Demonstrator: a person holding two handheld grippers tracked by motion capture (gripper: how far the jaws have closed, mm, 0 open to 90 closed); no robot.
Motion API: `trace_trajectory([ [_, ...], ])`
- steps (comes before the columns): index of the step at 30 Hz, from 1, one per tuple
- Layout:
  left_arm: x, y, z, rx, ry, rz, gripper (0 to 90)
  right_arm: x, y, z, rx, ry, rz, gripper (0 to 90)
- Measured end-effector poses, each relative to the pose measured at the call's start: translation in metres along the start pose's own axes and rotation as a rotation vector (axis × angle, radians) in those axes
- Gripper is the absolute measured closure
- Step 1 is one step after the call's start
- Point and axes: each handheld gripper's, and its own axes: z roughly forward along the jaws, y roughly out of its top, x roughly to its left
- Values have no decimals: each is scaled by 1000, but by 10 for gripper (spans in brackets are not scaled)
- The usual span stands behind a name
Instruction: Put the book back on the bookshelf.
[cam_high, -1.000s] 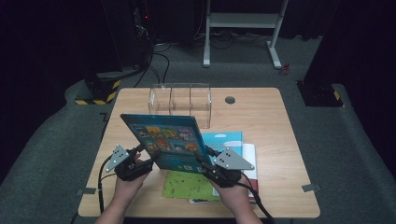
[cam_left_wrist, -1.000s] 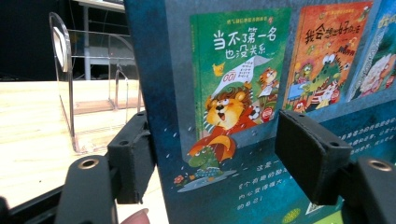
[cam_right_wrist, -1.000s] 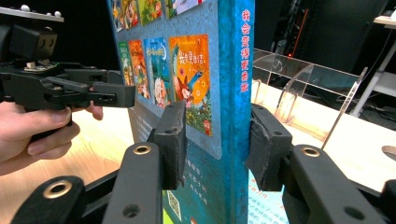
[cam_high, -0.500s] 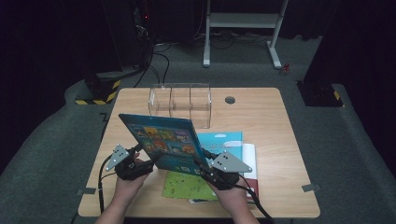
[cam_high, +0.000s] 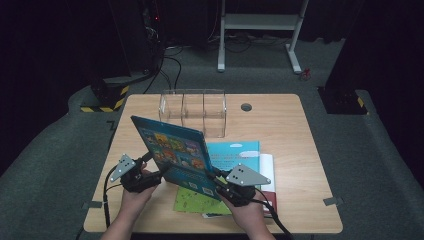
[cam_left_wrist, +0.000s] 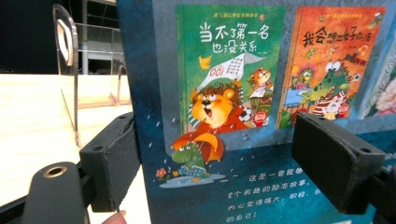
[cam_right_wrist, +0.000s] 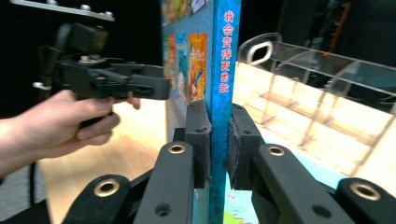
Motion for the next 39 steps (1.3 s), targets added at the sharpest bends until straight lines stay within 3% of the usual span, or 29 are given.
trace_trajectory([
  [2,0,0,-1,1,28,5,205,2,-1,0,-3,17,6,832],
  [6,1,0,-2,5,40,-4,226,7,-2,2,-10,12,0,834],
  [13,-2,3,-7,-1,45,2,226,8,-5,5,-31,-26,52,834],
  [19,-7,6,-11,5,44,14,224,11,-6,9,-59,-63,66,835],
  [26,-23,16,-18,15,30,46,223,15,-5,19,-80,-82,65,836],
  [39,-51,35,-27,26,15,52,182,29,-6,40,-89,-106,43,835],
])
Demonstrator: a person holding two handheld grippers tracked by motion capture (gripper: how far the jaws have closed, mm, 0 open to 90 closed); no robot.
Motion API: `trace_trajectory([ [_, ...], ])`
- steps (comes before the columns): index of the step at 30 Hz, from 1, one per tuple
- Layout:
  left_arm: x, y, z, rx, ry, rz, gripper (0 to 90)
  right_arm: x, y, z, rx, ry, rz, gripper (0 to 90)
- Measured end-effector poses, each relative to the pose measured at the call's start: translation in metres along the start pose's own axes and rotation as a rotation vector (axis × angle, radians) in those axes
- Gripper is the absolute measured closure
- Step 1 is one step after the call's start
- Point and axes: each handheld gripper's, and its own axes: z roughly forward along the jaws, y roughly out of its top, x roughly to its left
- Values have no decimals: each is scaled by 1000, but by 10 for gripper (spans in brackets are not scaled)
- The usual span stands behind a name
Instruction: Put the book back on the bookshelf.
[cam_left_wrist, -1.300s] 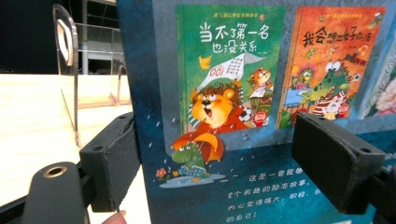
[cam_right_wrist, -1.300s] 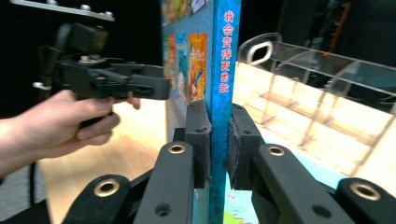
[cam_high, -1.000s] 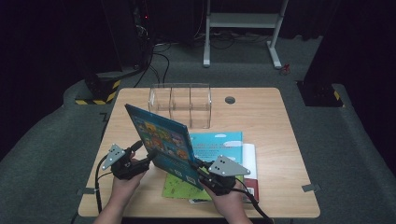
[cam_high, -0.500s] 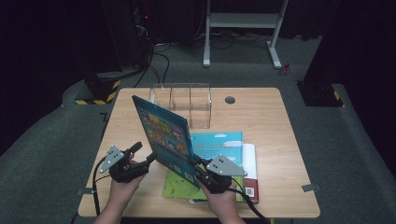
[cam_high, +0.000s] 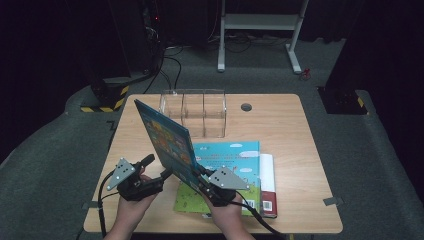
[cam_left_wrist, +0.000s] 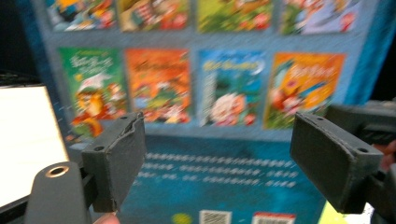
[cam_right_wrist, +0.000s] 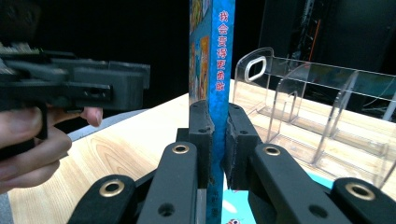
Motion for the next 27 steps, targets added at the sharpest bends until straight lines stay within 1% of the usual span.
trace_trajectory([
  [3,-4,4,-2,1,3,11,174,5,-1,5,-3,-1,1,835],
  [7,-6,8,-3,2,-3,-1,171,12,-2,10,-1,0,-2,835],
  [9,-7,9,-4,-3,-3,0,171,15,-2,13,-2,-1,-10,835],
  [12,-9,11,-5,-8,-10,-1,169,23,-3,18,-5,0,-5,834],
  [15,-9,12,-7,-13,-10,-5,162,27,-3,22,-7,6,-6,833],
  [18,-9,13,-9,-22,0,-10,158,30,-4,25,-4,9,-7,833],
  [19,-9,14,-9,-20,4,-5,158,33,-5,27,-5,10,-7,833],
  [22,-9,14,-11,-24,4,-13,157,37,-5,30,-5,14,-20,832],
  [24,-9,15,-12,-29,6,-8,156,40,-5,33,-7,17,-28,832],
  [26,-9,16,-13,-34,11,-13,158,43,-6,36,-6,19,-30,832],
  [27,-9,16,-14,-36,11,-18,157,43,-6,38,-7,23,-21,832],
])
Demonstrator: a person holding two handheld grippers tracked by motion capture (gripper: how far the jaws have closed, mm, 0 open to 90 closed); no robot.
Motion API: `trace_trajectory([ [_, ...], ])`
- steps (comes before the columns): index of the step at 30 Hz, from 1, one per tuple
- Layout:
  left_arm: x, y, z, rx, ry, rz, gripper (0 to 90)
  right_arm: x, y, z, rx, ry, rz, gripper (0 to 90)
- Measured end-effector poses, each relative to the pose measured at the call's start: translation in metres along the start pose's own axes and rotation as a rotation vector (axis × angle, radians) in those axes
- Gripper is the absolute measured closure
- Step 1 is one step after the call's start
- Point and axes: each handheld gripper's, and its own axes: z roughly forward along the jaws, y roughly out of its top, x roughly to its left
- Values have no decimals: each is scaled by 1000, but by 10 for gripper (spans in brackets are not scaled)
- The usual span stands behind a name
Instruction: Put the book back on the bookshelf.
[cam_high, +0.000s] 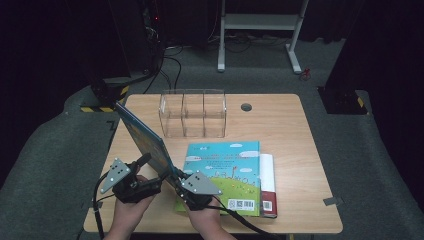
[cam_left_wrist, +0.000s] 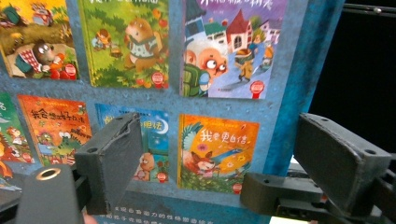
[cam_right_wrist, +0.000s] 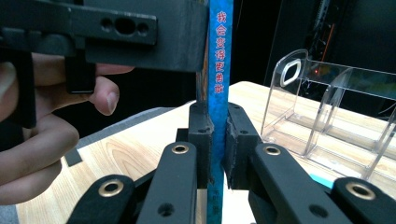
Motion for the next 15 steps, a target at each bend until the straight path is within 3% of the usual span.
trace_trajectory([
  [7,-2,1,-1,2,6,16,154,7,-2,8,-2,12,-17,832],
  [15,-2,2,-3,-11,82,8,149,15,-6,16,4,30,-29,831],
])
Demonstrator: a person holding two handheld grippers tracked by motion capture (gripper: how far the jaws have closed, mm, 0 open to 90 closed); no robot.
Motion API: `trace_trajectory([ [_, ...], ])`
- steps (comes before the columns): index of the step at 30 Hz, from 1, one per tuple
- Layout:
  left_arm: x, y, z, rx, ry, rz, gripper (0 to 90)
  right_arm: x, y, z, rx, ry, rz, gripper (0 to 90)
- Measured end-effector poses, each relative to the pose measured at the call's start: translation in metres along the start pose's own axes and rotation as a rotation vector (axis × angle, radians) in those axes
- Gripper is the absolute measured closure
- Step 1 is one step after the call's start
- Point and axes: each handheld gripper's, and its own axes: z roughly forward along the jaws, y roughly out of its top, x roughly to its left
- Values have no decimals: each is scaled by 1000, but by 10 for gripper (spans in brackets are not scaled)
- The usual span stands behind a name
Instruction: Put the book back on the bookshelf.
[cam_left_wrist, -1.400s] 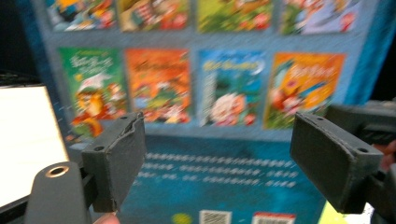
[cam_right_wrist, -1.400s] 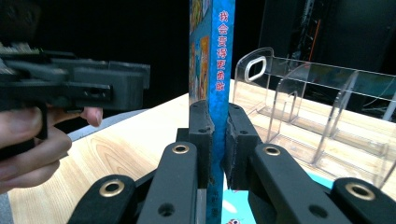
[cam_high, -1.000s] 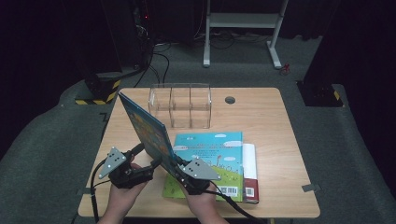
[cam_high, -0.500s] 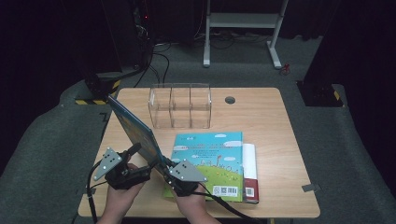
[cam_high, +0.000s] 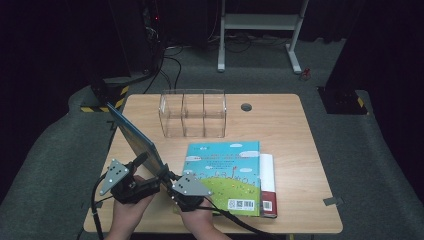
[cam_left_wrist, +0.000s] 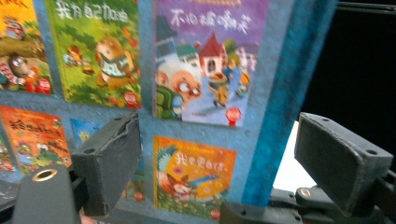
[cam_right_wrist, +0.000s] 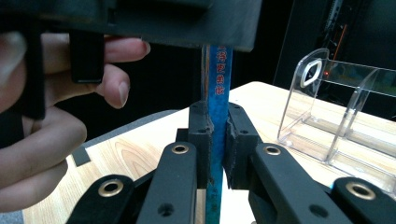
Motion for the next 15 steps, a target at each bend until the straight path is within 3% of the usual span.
trace_trajectory([
  [6,2,0,-1,-1,57,-7,147,5,-4,6,9,9,-8,829],
  [15,3,-2,-1,13,101,5,140,10,-7,13,24,11,-16,824],
])
